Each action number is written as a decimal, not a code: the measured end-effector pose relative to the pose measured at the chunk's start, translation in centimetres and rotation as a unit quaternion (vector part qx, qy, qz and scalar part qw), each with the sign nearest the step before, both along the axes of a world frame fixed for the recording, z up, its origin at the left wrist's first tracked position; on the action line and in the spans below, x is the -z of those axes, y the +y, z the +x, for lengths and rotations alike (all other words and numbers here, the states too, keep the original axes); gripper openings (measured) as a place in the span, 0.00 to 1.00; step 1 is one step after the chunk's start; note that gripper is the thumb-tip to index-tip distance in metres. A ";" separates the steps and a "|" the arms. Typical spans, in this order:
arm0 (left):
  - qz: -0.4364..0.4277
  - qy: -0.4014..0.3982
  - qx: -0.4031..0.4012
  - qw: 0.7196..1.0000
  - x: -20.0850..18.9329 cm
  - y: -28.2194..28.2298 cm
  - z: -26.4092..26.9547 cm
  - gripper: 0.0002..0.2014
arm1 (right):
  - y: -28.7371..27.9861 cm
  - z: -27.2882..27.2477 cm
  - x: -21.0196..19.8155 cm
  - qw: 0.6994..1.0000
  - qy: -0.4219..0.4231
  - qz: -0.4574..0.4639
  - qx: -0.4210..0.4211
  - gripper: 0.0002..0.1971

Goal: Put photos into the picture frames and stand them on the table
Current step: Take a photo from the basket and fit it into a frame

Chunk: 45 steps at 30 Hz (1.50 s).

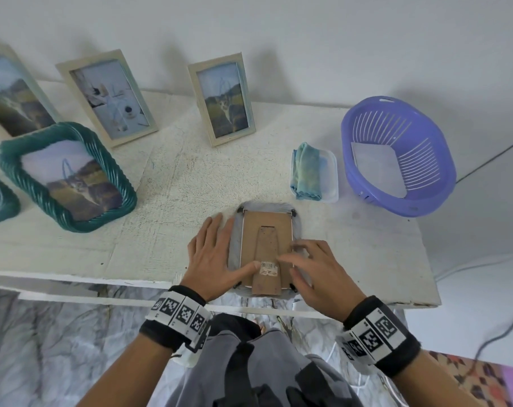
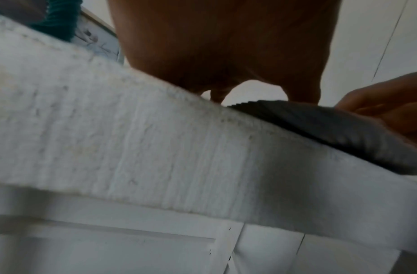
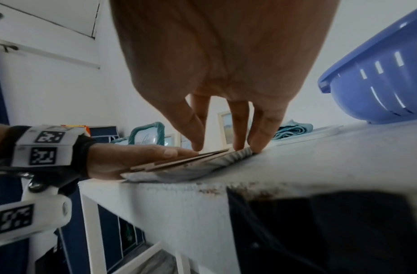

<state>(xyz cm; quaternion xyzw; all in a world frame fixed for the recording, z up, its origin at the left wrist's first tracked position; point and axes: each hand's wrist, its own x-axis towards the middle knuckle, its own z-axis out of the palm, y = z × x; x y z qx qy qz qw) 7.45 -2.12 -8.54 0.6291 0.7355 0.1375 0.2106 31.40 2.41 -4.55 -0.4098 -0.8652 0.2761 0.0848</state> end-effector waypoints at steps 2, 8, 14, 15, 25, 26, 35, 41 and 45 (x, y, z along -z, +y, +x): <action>0.001 0.016 0.009 1.000 0.6 -0.1 -0.1 0.58 | -0.4 0.9 0.1 0.998 -0.009 0.018 -0.056 0.19; 0.013 0.006 0.001 1.000 0.8 -0.1 -0.1 0.58 | -0.1 1.8 -0.1 0.993 -0.021 0.050 -0.105 0.25; 0.006 0.011 0.002 1.000 0.7 -0.1 -0.1 0.58 | 0.2 1.8 0.6 0.987 -0.068 0.083 -0.124 0.20; 0.005 0.014 0.002 1.000 0.7 -0.1 -0.1 0.58 | 0.2 1.7 0.8 0.987 -0.064 0.085 -0.121 0.17; -0.014 0.004 0.017 1.000 0.5 0.0 -0.2 0.57 | -0.9 -0.5 0.6 0.985 -0.118 0.117 -0.054 0.30; -0.026 0.005 0.029 0.999 0.4 0.0 -0.5 0.57 | -1.0 -0.7 0.6 0.984 -0.121 0.124 -0.043 0.30; -0.029 -0.042 0.139 0.989 0.4 -0.6 -4.1 0.53 | -1.5 -1.8 -0.2 0.984 -0.133 0.121 0.017 0.20; 0.055 -0.040 0.153 0.986 1.2 -1.4 -4.4 0.39 | -2.2 -3.7 -0.7 0.982 -0.129 0.116 0.070 0.15; 0.084 -0.027 0.159 0.983 1.5 -1.6 -4.3 0.31 | -2.6 -5.5 -0.7 0.984 -0.134 0.089 0.081 0.27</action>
